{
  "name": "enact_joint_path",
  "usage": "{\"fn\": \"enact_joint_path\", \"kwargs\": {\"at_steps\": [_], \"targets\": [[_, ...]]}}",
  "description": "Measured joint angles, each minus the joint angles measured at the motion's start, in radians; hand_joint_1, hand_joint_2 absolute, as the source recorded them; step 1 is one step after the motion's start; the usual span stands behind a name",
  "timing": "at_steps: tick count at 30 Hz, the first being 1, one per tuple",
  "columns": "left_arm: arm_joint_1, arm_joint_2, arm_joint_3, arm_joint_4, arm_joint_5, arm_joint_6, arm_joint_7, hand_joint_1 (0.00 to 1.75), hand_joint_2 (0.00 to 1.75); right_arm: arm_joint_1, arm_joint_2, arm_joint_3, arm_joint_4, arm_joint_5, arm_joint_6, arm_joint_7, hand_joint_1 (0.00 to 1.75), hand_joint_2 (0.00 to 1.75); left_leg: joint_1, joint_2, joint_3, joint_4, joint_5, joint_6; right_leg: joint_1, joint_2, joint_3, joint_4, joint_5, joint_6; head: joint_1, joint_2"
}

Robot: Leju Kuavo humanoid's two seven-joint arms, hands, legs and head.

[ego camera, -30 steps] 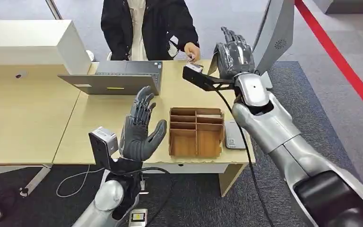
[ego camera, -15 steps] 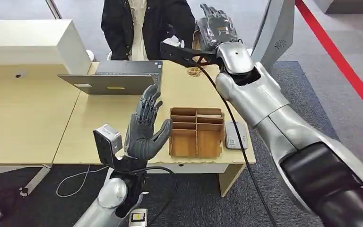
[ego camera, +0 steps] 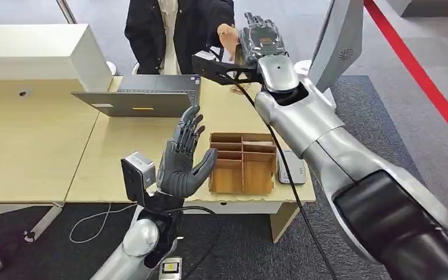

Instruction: Pass the card to the sensor for recognition and then transmit it.

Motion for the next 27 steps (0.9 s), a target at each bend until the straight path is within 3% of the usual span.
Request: {"fn": "enact_joint_path", "kwargs": {"at_steps": [27], "targets": [[0.005, -0.003, -0.001, 0.017, -0.027, -0.019, -0.003, 0.0, 1.75, 0.009, 0.011, 0.041, 0.074, 0.011, -0.022, 0.002, 1.75, 1.75, 0.0, 0.0, 0.0, 0.0, 0.0, 0.0, 0.0, 0.0, 0.0, 0.0, 0.0, 0.0, 0.0, 0.0]]}}
